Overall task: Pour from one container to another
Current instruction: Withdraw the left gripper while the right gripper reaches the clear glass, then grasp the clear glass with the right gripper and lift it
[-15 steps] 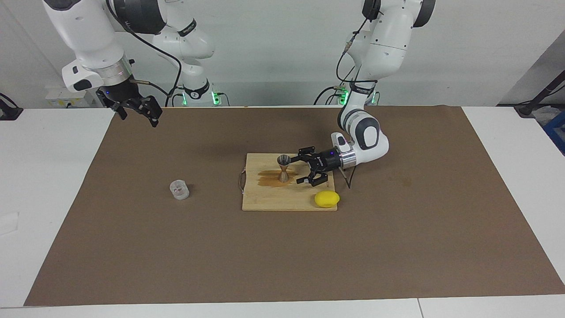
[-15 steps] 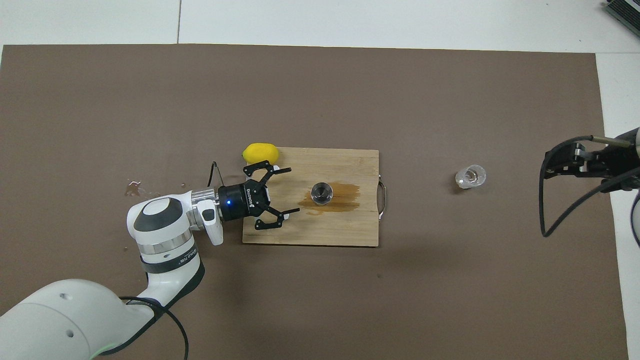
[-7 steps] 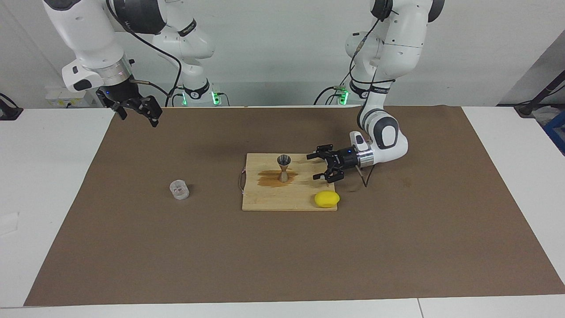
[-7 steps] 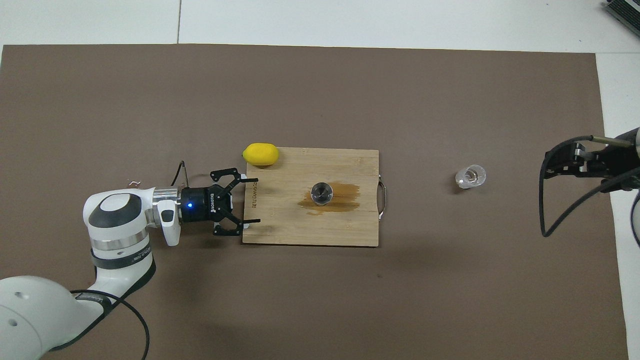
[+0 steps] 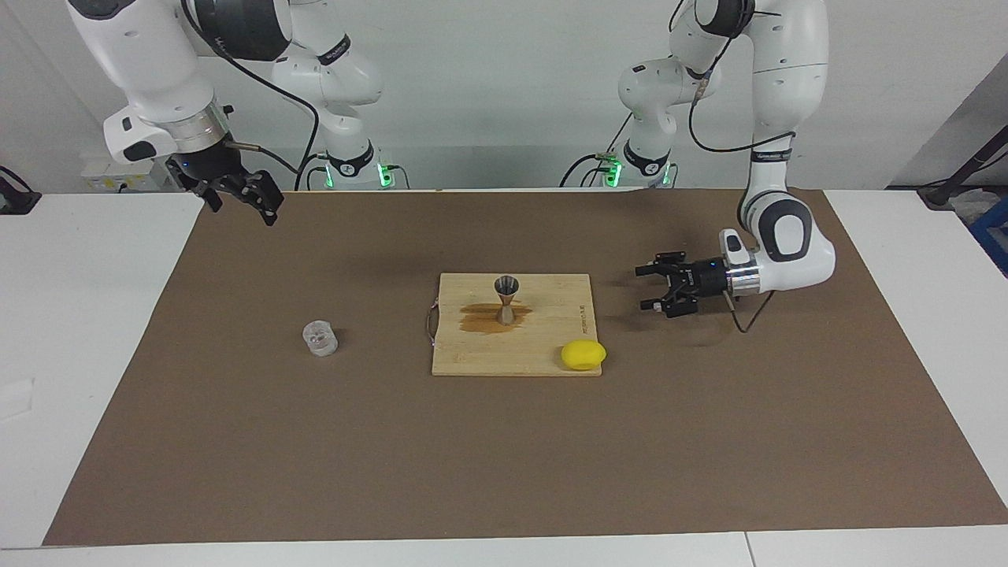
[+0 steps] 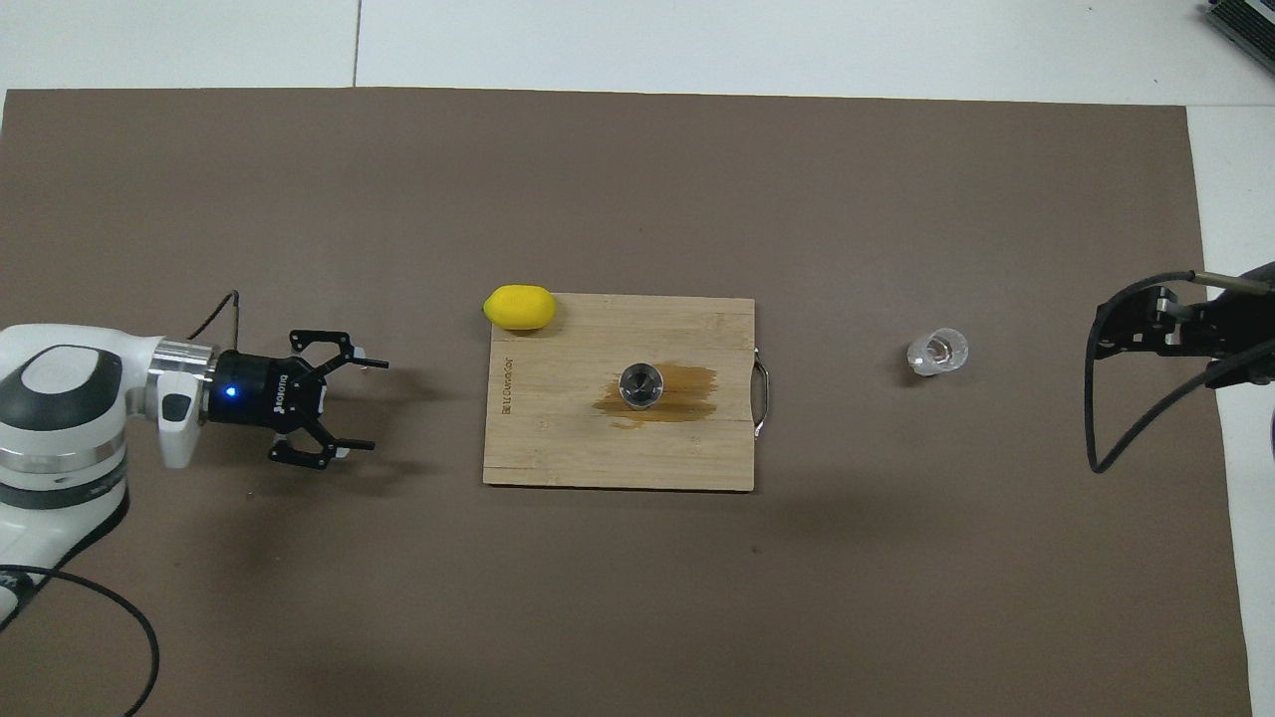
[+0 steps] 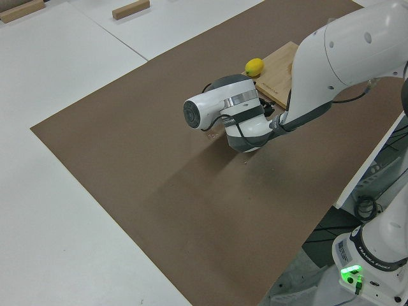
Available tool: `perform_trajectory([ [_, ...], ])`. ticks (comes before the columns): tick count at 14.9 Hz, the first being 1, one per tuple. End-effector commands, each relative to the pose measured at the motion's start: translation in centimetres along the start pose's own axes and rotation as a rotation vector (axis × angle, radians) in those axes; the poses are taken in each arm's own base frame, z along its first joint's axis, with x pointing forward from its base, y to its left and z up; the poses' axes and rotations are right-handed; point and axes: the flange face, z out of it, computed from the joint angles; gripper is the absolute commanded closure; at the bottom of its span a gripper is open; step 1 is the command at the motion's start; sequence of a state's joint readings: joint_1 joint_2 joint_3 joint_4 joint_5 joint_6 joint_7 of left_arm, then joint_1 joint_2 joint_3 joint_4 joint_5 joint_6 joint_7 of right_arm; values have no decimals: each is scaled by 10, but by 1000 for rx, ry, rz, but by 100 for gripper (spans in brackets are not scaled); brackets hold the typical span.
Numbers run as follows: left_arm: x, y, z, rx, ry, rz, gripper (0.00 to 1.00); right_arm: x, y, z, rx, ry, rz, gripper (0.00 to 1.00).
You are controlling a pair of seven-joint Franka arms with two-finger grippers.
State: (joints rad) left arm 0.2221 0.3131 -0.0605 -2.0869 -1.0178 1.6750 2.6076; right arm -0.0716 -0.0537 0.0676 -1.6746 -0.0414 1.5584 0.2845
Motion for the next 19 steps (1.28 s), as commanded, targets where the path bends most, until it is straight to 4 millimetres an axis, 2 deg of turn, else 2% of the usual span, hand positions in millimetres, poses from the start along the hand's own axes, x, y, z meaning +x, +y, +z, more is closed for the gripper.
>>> perform_trajectory([
  [1,6,-16,-57,-116,-145,46,0,-8,-5,0,19,-6,10,6],
  [4,20,-26,-116,-225,-253,97,0,-9,-43,8,19,18,36,7],
  [6,40,-37,-140,-269,-314,135,0,-5,-66,17,27,32,83,7],
  [8,61,-44,-158,-306,-367,163,0,4,-77,39,35,28,175,7],
  [9,71,-47,-162,-326,-404,164,0,9,-73,52,46,39,209,7],
  [11,121,-60,-170,-333,-537,129,0,23,-48,78,81,9,320,7],
  [13,166,-70,-165,-325,-620,97,0,41,-39,109,102,-49,442,7],
  [15,186,-75,-157,-303,-649,17,0,60,-31,143,114,-93,565,7],
  [17,218,-88,-159,-263,-696,-43,0,75,-8,171,185,-168,683,10],
  [19,234,-90,-161,-237,-775,-123,0,83,13,200,244,-211,783,10],
])
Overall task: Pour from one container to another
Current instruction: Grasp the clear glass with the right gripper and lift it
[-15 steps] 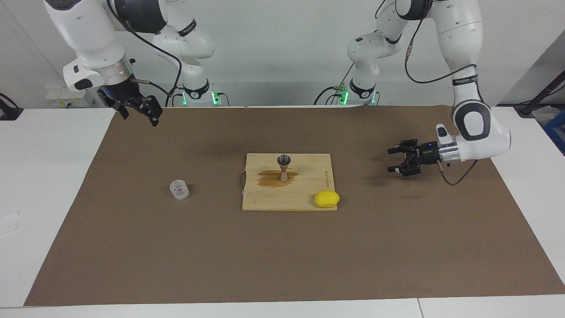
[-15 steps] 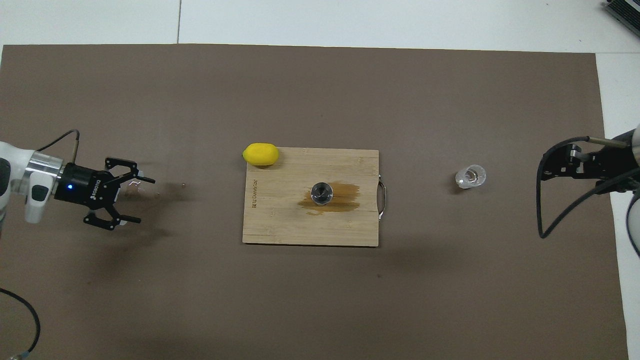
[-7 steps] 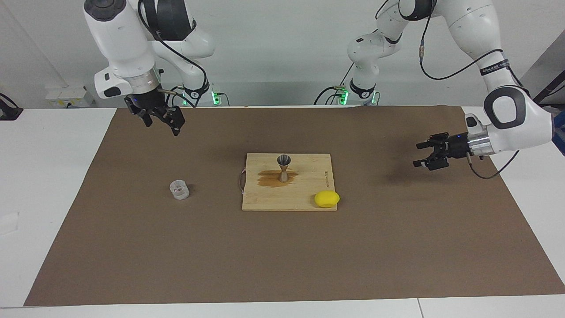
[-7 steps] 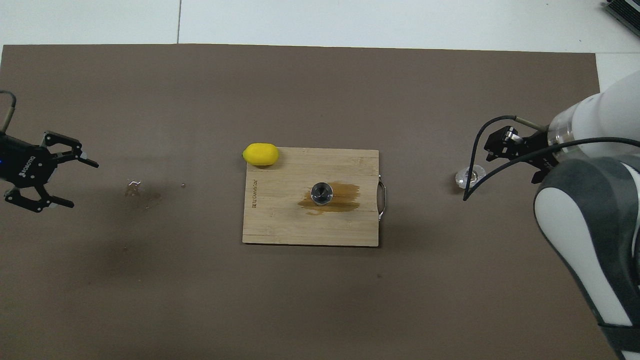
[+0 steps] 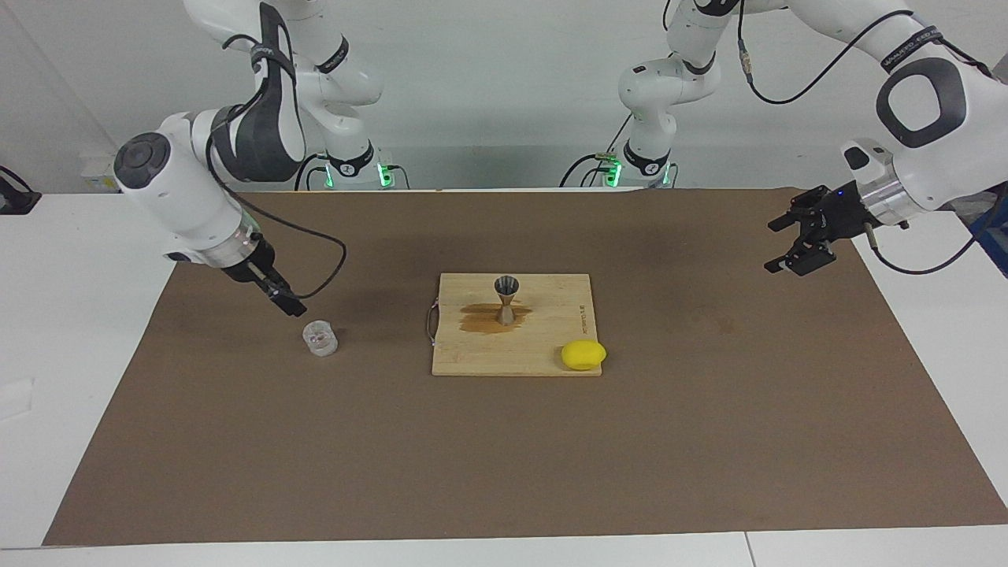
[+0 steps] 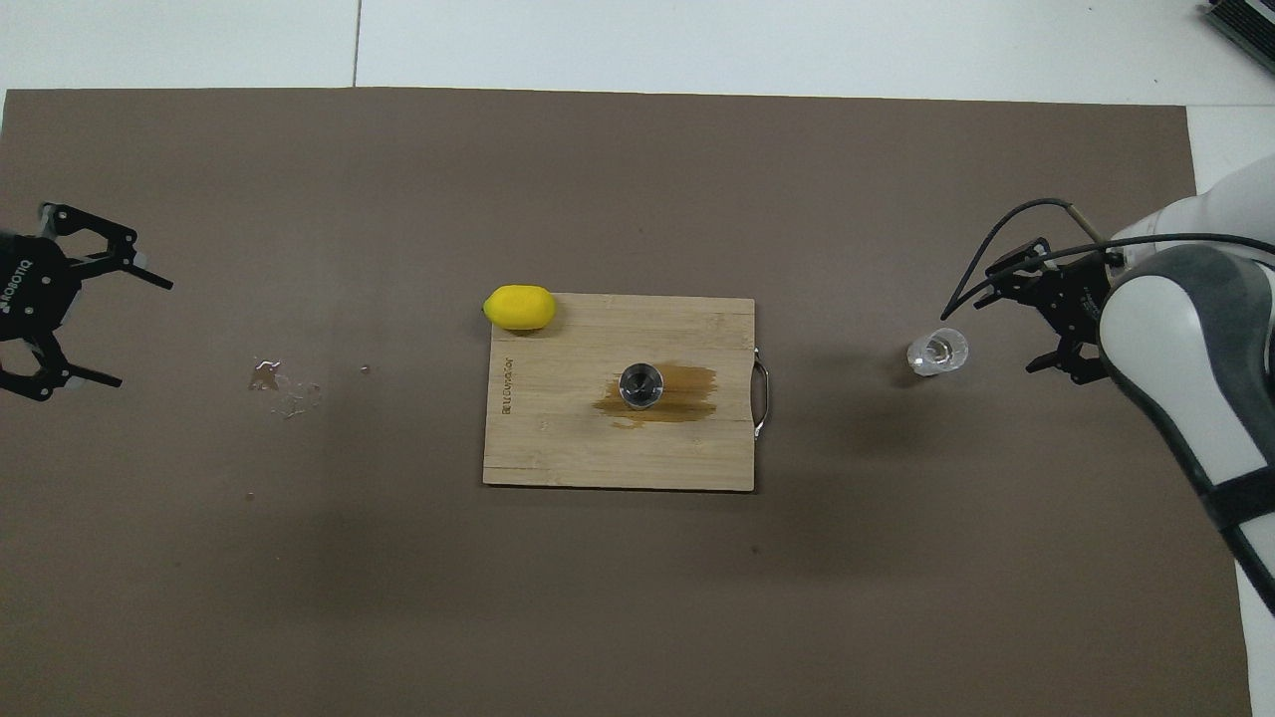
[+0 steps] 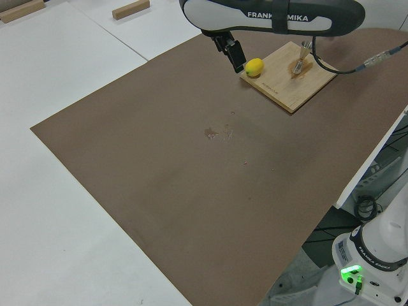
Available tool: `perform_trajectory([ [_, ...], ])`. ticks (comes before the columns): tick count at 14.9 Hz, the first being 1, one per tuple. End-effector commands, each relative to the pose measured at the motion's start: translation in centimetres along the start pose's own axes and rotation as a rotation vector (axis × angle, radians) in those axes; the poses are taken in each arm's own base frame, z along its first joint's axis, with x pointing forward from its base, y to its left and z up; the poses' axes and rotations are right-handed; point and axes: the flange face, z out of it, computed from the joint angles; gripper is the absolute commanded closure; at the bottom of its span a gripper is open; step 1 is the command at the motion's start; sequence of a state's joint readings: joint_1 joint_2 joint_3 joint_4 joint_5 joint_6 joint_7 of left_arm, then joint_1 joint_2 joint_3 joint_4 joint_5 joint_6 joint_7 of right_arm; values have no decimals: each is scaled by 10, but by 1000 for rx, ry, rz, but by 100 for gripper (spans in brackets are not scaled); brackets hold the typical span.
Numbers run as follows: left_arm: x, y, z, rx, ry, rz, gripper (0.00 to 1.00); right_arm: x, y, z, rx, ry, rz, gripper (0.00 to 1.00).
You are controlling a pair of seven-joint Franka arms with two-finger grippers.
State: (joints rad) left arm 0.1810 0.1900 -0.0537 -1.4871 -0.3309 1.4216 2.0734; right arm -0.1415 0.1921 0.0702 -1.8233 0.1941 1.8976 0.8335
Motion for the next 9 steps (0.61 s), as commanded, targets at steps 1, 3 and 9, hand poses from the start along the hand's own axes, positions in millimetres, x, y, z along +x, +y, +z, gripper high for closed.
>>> perform_trajectory([
  [1,16,5,-24,-3,-85,-126,0,29,16,28,73,-54,133,8],
  [3,22,12,-37,29,-117,-247,0,43,22,50,113,-109,202,6],
  [9,26,20,-55,141,-173,-997,0,82,41,115,193,-321,414,0],
])
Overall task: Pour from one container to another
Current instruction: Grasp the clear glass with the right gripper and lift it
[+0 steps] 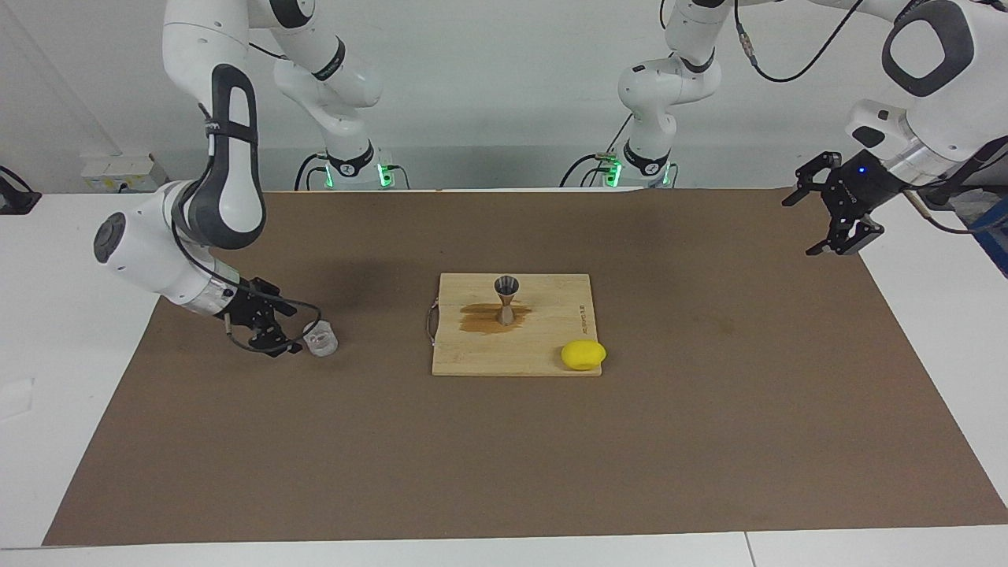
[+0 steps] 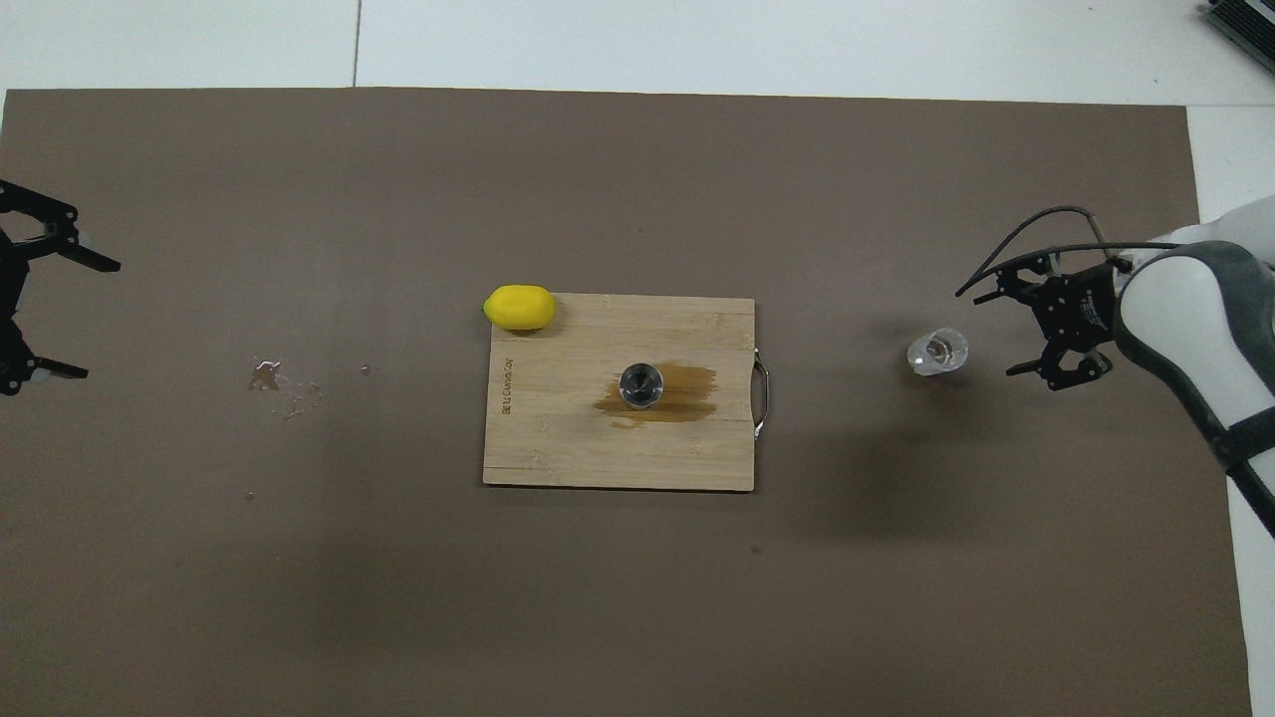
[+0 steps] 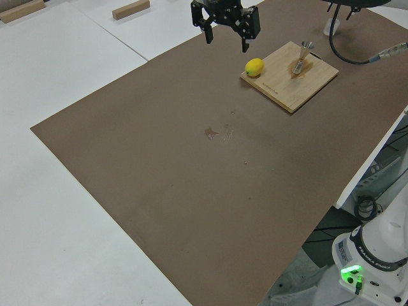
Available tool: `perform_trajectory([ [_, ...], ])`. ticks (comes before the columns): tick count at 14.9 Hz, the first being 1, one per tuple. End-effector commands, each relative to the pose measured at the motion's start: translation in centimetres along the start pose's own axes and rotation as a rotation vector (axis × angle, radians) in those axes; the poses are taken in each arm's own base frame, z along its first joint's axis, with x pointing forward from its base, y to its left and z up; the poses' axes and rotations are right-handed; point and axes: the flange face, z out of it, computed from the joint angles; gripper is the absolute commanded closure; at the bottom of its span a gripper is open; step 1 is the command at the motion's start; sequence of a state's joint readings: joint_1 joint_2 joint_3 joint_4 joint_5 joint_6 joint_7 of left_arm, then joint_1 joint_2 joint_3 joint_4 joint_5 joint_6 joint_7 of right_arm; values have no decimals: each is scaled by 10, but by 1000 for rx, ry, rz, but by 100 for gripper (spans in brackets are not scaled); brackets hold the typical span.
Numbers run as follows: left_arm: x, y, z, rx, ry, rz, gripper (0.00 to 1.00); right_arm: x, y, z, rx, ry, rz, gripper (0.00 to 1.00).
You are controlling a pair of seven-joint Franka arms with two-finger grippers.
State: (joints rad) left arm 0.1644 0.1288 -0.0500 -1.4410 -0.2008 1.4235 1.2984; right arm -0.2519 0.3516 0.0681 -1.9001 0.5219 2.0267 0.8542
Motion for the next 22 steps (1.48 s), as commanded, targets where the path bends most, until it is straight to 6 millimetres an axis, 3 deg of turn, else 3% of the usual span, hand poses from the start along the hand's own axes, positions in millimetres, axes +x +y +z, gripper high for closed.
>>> perform_trajectory([
  [1,4,7,-10,45,-19,-361,0,20,5,13,45,-74,99,0],
  [7,25,17,-10,189,-152,-712,0,20,16,44,73,-182,184,0],
  [10,30,19,-9,203,-139,-865,0,17,18,47,69,-185,153,1],
  [11,33,21,-8,208,-134,-929,0,18,18,47,73,-188,155,8],
  [13,34,22,-10,215,-124,-1019,0,17,17,45,86,-206,171,35],
  [15,33,22,-12,215,-117,-1036,0,17,16,42,99,-228,194,75],
  [16,30,23,-12,210,-122,-1041,0,15,15,41,102,-233,200,88],
  [18,22,25,-19,224,-105,-1051,0,4,10,32,107,-228,221,100],
  [19,19,26,-16,217,-116,-1051,0,-2,7,26,108,-231,245,100],
  [22,15,38,0,187,-156,-1054,0,-52,-11,10,107,-224,261,100],
])
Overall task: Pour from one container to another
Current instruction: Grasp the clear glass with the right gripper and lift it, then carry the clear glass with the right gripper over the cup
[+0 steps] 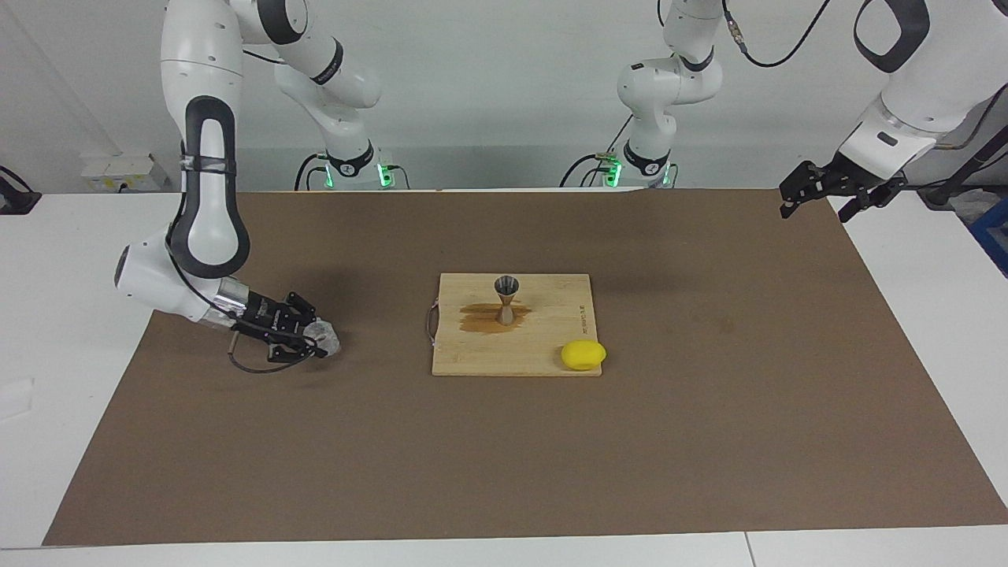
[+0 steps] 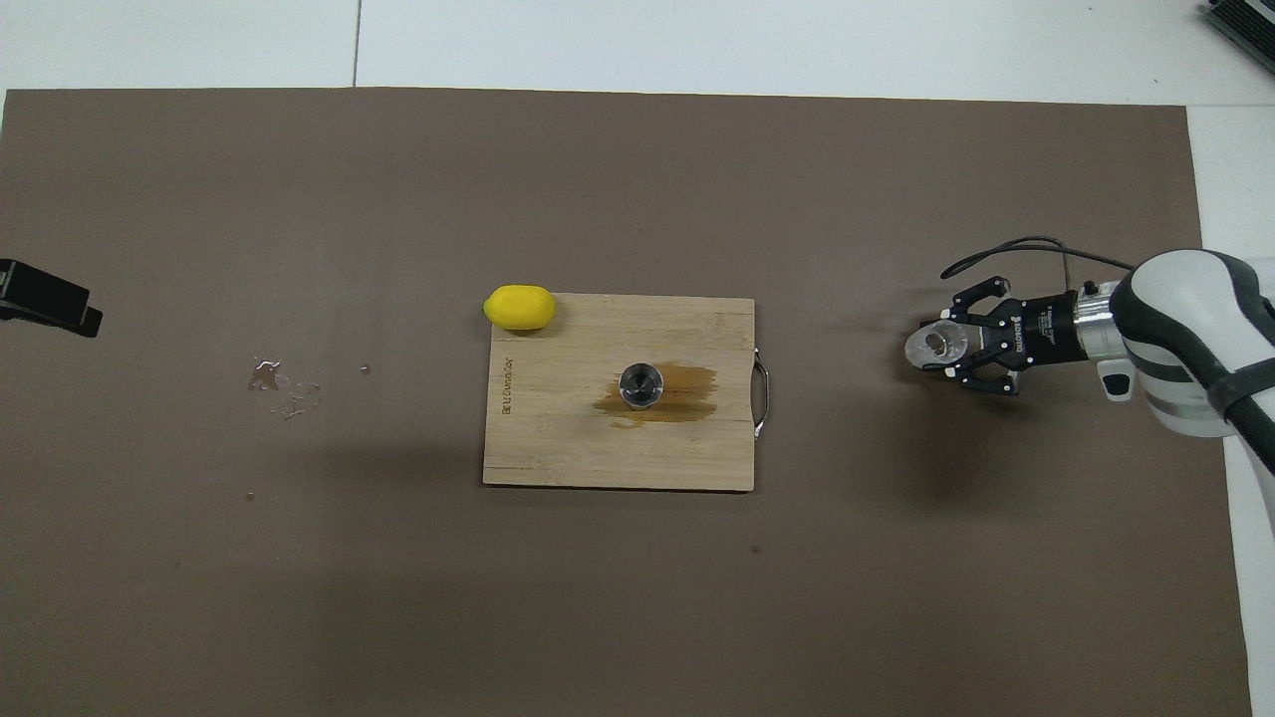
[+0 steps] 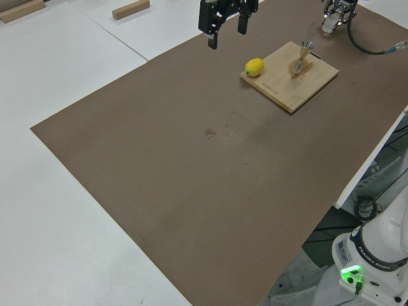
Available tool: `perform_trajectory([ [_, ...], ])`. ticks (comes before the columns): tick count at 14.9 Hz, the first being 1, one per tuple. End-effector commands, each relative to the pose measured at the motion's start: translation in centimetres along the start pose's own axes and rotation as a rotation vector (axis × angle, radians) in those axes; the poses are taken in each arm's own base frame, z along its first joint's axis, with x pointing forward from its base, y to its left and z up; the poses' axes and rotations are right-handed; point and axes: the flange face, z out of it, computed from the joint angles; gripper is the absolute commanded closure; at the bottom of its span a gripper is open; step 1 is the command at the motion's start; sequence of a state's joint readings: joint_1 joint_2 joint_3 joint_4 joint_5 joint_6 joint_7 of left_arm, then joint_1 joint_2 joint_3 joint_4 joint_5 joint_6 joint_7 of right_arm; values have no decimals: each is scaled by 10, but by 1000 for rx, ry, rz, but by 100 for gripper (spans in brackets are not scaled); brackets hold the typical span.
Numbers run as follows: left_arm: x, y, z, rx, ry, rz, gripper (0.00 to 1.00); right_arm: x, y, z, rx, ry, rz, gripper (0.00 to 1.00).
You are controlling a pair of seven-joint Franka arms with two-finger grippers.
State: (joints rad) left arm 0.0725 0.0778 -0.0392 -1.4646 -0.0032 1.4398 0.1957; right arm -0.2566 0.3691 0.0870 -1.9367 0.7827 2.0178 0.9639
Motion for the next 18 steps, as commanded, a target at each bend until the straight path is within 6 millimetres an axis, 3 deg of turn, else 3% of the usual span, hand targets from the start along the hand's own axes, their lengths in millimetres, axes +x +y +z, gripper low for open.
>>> perform_trajectory([
  [1,-18,7,11,17,-33,-4,0,-70,-2,-3,18,-4,31,100],
  [3,-17,9,11,18,-30,4,0,-129,1,14,-1,10,20,100],
  [5,-14,5,8,25,-5,-7,0,-164,1,24,19,38,18,100],
  [10,-22,-10,-23,82,-9,-28,0,-260,8,72,0,181,-23,100],
  [15,-10,1,-26,97,-1,-4,0,-327,26,109,-9,383,-75,100],
  [16,0,5,-15,93,-15,7,0,-335,26,113,2,408,-70,100],
  [18,2,15,-21,97,-8,23,0,-350,28,119,14,427,-68,100],
])
